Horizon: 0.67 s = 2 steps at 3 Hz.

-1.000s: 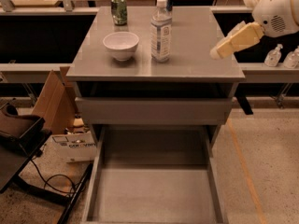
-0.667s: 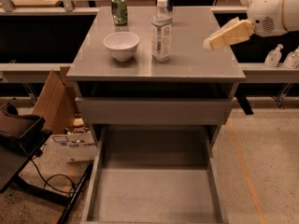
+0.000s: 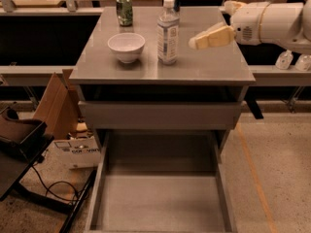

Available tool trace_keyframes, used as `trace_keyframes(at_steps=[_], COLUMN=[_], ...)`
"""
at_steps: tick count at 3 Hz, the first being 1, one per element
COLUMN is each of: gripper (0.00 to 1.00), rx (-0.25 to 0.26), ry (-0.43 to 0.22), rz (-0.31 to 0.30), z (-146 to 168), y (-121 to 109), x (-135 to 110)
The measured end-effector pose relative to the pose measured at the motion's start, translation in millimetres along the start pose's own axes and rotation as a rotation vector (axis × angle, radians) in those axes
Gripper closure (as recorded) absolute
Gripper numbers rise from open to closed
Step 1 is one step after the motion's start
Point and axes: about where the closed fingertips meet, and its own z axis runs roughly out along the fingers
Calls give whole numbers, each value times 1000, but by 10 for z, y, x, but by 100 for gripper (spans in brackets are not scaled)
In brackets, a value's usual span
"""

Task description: Place blue plastic bottle into middle drawer

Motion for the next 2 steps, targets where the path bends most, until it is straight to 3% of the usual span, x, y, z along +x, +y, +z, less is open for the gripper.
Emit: trace_keyframes(at_steps=[2], gripper=[0], rx=[-7], ry=[-22], rz=[17], z=[85], y=[8], x=[47])
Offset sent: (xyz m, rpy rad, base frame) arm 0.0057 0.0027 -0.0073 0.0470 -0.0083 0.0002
